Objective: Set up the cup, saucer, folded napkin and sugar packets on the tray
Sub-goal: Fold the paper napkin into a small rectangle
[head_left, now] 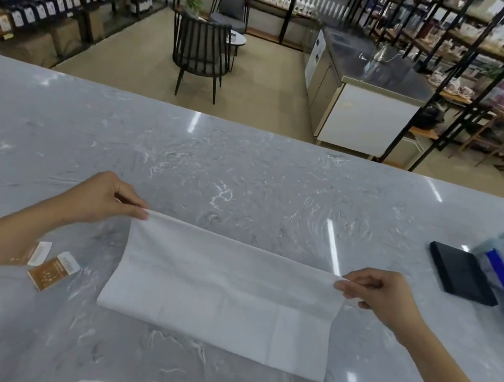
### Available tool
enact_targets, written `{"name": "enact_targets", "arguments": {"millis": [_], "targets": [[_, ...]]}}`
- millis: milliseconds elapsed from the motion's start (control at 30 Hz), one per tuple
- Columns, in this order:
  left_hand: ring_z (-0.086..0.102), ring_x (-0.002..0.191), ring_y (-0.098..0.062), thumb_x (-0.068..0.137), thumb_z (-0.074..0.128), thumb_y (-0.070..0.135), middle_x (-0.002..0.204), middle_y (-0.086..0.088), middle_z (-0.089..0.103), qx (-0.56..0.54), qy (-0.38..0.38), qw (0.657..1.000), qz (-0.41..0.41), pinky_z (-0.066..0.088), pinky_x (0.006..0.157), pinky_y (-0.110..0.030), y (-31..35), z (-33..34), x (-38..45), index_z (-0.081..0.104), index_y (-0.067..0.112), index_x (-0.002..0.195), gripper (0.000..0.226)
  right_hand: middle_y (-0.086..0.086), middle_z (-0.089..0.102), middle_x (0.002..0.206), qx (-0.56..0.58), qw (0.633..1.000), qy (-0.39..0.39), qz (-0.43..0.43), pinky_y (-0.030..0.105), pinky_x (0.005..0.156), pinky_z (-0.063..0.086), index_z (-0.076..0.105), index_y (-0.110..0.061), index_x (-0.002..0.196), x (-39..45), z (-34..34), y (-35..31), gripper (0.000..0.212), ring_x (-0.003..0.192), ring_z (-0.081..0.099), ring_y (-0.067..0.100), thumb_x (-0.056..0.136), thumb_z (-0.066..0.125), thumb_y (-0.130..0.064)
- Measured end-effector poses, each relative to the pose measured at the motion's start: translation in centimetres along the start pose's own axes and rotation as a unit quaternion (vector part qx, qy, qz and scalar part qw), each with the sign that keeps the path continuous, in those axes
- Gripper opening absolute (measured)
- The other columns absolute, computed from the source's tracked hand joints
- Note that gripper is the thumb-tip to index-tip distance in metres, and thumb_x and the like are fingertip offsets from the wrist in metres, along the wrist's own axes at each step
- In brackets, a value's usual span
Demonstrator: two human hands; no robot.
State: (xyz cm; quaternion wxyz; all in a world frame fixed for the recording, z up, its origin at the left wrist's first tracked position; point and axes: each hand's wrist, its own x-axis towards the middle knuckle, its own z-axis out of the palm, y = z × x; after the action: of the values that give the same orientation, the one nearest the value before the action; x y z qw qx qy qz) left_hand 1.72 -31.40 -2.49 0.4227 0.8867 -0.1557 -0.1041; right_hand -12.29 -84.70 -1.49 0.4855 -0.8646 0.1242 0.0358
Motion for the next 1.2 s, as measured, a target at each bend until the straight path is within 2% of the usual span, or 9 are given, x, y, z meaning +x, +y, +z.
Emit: {"name": "enact_targets", "arguments": {"millis": [167, 333, 467, 567, 667, 800, 967, 1100, 1200], "targets": [[0.074, 0.082, -0.002, 0.072, 0.087, 0.026, 0.085, 0.012, 0.08, 0.023, 0.008, 0.999, 0.024, 0.051, 0.072, -0.006, 1.8, -0.9, 0.2, 0.084, 0.03, 0.084, 0.013, 0.001, 0.08, 0.075, -0.004, 0.999, 0.001, -0.034, 0.019, 0.058, 0.056, 0.081, -0.025, 0.075, 0.2, -1.7, -0.8, 0.031, 0.071, 0.077, 0.012, 0.055, 0.091, -0.047], [0.074, 0.086, -0.003, 0.069, 0.085, 0.038, 0.088, 0.013, 0.08, 0.026, 0.03, 0.999, 0.033, 0.055, 0.081, -0.022, 3.5, -2.4, -0.1, 0.084, 0.033, 0.088, 0.02, -0.001, 0.08, 0.074, -0.024, 0.996, 0.005, -0.083, 0.02, 0.057, 0.055, 0.081, -0.026, 0.076, 1.3, -3.6, -2.1, 0.035, 0.068, 0.075, 0.013, 0.053, 0.092, -0.05], [0.073, 0.083, 0.001, 0.063, 0.085, 0.041, 0.085, 0.015, 0.08, 0.01, 0.063, 0.997, 0.035, 0.055, 0.074, -0.012, 4.4, -3.1, -0.2, 0.083, 0.041, 0.08, 0.018, 0.001, 0.08, 0.074, -0.044, 0.992, -0.002, -0.118, 0.021, 0.059, 0.057, 0.081, -0.025, 0.078, 2.1, -4.8, -3.1, 0.032, 0.069, 0.072, 0.026, 0.057, 0.093, -0.047], [0.073, 0.08, 0.002, 0.06, 0.085, 0.043, 0.083, 0.016, 0.08, -0.012, 0.111, 0.993, 0.04, 0.054, 0.07, -0.007, 5.0, -3.7, -0.4, 0.082, 0.042, 0.078, 0.019, -0.001, 0.08, 0.075, -0.032, 0.989, 0.01, -0.145, 0.015, 0.057, 0.055, 0.081, -0.026, 0.079, 2.3, -5.8, -4.1, 0.033, 0.066, 0.073, 0.011, 0.059, 0.092, -0.049], [0.074, 0.083, -0.001, 0.069, 0.084, 0.034, 0.088, 0.013, 0.08, -0.064, 0.16, 0.983, 0.068, 0.053, 0.07, -0.004, 5.5, -3.7, -0.7, 0.083, 0.032, 0.086, 0.017, 0.0, 0.08, 0.08, 0.021, 0.985, 0.035, -0.167, 0.015, 0.058, 0.055, 0.08, -0.022, 0.081, 2.8, -6.3, -4.7, 0.028, 0.071, 0.073, 0.007, 0.065, 0.092, -0.043], [0.074, 0.079, -0.01, 0.077, 0.084, 0.02, 0.083, 0.008, 0.08, 0.002, 0.114, 0.991, 0.069, 0.059, 0.077, -0.019, 5.9, -2.3, -1.5, 0.082, 0.029, 0.082, 0.011, 0.002, 0.079, 0.082, -0.019, 0.989, -0.039, -0.141, 0.018, 0.053, 0.052, 0.08, -0.022, 0.083, 2.4, -6.1, -4.5, 0.032, 0.067, 0.069, 0.009, 0.065, 0.089, -0.046], [0.072, 0.082, -0.005, 0.072, 0.082, 0.038, 0.087, 0.011, 0.079, -0.012, 0.131, 0.988, 0.075, 0.057, 0.07, -0.016, 5.2, -3.2, -3.0, 0.082, 0.036, 0.087, 0.015, 0.008, 0.076, 0.081, 0.009, 0.99, -0.053, -0.129, 0.024, 0.049, 0.043, 0.08, -0.016, 0.091, 1.6, -6.5, -2.6, 0.039, 0.06, 0.056, 0.011, 0.067, 0.089, -0.045], [0.069, 0.066, -0.012, 0.077, 0.083, 0.029, 0.079, 0.005, 0.079, -0.021, 0.093, 0.994, 0.06, 0.057, 0.057, -0.019, 4.7, -2.7, -3.6, 0.082, 0.038, 0.089, 0.015, 0.006, 0.077, 0.082, -0.007, 0.99, -0.099, -0.099, 0.02, 0.056, 0.052, 0.082, -0.022, 0.099, 1.2, -6.0, -2.2, 0.035, 0.067, 0.064, 0.011, 0.071, 0.086, -0.044], [0.075, 0.068, -0.018, 0.08, 0.082, 0.022, 0.082, -0.001, 0.08, -0.047, 0.08, 0.995, 0.038, 0.061, 0.062, -0.019, 3.9, -2.1, -3.4, 0.083, 0.032, 0.094, 0.017, 0.001, 0.08, 0.089, -0.007, 0.991, -0.101, -0.086, 0.019, 0.064, 0.058, 0.082, -0.032, 0.101, 1.3, -5.3, -2.4, 0.029, 0.077, 0.073, 0.01, 0.075, 0.082, -0.045]]}}
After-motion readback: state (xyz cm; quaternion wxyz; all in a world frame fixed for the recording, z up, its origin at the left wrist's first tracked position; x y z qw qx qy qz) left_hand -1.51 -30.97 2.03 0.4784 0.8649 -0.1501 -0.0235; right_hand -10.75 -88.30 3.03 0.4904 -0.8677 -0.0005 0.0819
